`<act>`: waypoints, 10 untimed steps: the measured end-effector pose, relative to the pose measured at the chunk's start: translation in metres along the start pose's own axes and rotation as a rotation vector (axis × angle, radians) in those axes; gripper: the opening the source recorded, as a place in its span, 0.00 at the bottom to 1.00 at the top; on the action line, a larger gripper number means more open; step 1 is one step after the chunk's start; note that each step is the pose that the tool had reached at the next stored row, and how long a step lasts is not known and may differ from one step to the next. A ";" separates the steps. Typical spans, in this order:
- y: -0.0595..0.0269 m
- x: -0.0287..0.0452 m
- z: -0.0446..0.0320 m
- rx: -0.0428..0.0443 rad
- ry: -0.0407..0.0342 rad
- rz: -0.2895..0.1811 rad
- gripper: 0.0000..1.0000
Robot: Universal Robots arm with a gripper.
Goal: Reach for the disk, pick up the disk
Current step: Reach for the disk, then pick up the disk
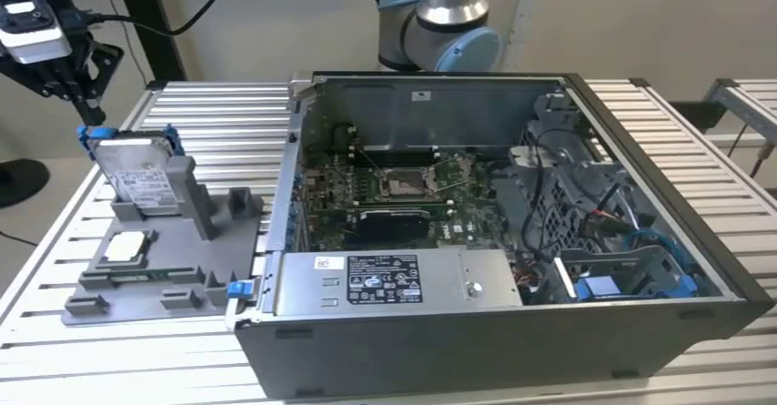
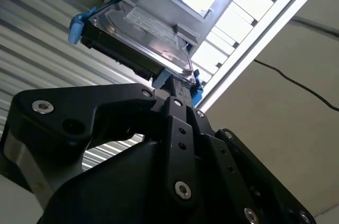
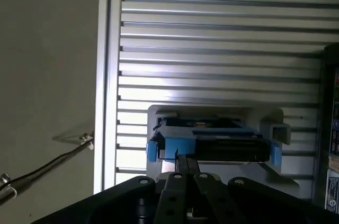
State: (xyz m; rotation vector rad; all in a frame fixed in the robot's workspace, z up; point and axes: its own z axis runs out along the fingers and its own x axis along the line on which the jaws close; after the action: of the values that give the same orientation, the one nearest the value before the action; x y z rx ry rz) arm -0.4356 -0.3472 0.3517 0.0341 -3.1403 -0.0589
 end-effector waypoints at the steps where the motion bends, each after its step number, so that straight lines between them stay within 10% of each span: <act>1: 0.0000 0.0000 0.0000 0.0000 0.0000 0.000 0.00; 10: 0.0000 0.0001 0.0000 0.0000 0.0000 -0.001 0.00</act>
State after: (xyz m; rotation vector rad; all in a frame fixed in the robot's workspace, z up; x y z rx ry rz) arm -0.4357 -0.3472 0.3518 0.0364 -3.1402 -0.0588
